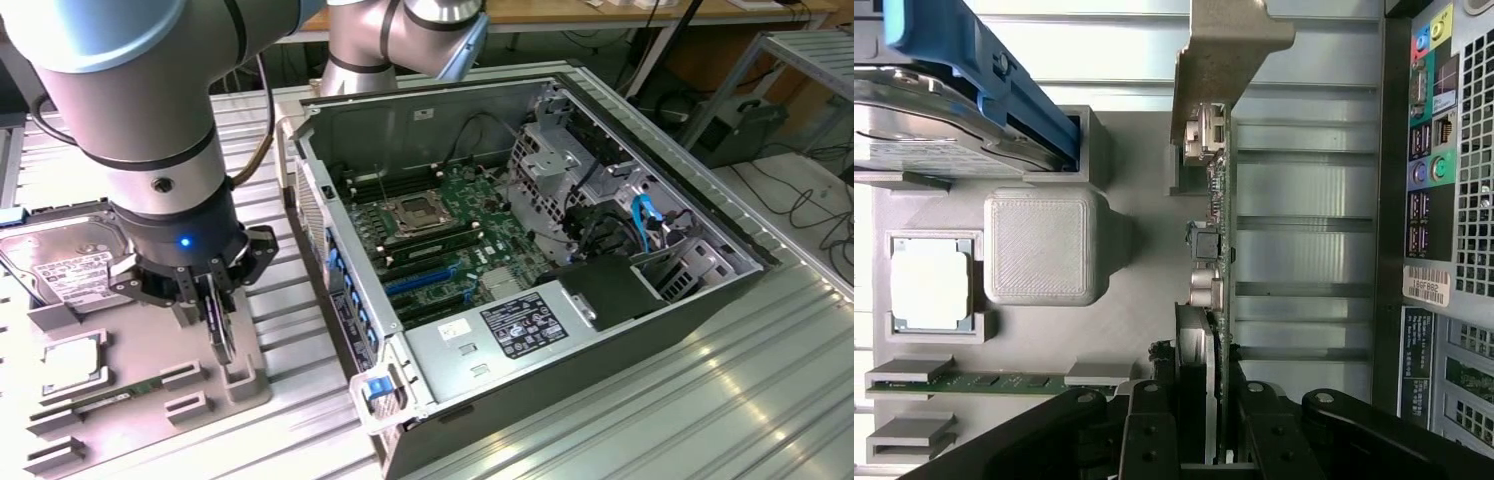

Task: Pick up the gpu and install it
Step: 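Pick up the gpu and move the gpu toward the slot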

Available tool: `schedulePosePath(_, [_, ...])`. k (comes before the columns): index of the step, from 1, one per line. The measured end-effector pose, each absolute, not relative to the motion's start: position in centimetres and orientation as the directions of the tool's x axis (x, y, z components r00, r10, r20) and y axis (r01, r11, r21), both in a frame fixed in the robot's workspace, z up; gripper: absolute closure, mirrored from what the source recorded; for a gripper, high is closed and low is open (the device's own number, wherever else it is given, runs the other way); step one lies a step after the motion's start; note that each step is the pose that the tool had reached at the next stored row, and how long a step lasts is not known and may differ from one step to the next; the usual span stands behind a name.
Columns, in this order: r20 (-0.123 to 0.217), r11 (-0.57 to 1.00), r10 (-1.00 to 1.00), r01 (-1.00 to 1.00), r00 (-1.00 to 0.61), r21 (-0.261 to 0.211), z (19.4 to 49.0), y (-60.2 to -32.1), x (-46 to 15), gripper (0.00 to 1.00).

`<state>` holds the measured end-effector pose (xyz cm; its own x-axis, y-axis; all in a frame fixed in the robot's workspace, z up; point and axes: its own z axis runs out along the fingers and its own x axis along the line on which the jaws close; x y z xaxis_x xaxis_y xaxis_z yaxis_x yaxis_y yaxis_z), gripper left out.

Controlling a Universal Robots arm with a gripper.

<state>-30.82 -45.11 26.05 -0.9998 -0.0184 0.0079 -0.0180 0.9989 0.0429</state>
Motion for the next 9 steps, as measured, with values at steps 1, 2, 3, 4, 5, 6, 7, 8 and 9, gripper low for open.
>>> schedulePosePath(1, [0.008,0.999,-0.018,-0.018,-1.0,0.043,26.08,-45.11,-30.82,0.72])
schedulePosePath(2, [0.009,0.999,-0.018,-0.018,-1.0,0.043,26.1,-45.11,-30.82,0.72])
schedulePosePath(3, [0.009,0.999,-0.018,-0.018,-1.0,0.043,26.13,-45.11,-30.82,0.72])
schedulePosePath(4, [0.009,0.999,-0.018,-0.018,-1.0,0.043,26.15,-45.11,-30.82,0.72])
schedulePosePath(5, [0.009,0.999,-0.018,-0.018,-1.0,0.043,26.18,-45.11,-30.82,0.72])
schedulePosePath(6, [0.009,0.999,-0.018,-0.018,-1.0,0.043,26.21,-45.11,-30.82,0.72])
schedulePosePath(7, [0.009,0.999,-0.018,-0.018,-1.0,0.043,26.24,-45.11,-30.82,0.72])
schedulePosePath(8, [0.009,0.999,-0.018,-0.018,-1.0,0.043,26.27,-45.11,-30.82,0.72])
schedulePosePath(9, [0.01,0.999,-0.018,-0.018,-1.0,0.043,26.31,-45.11,-30.82,0.72])
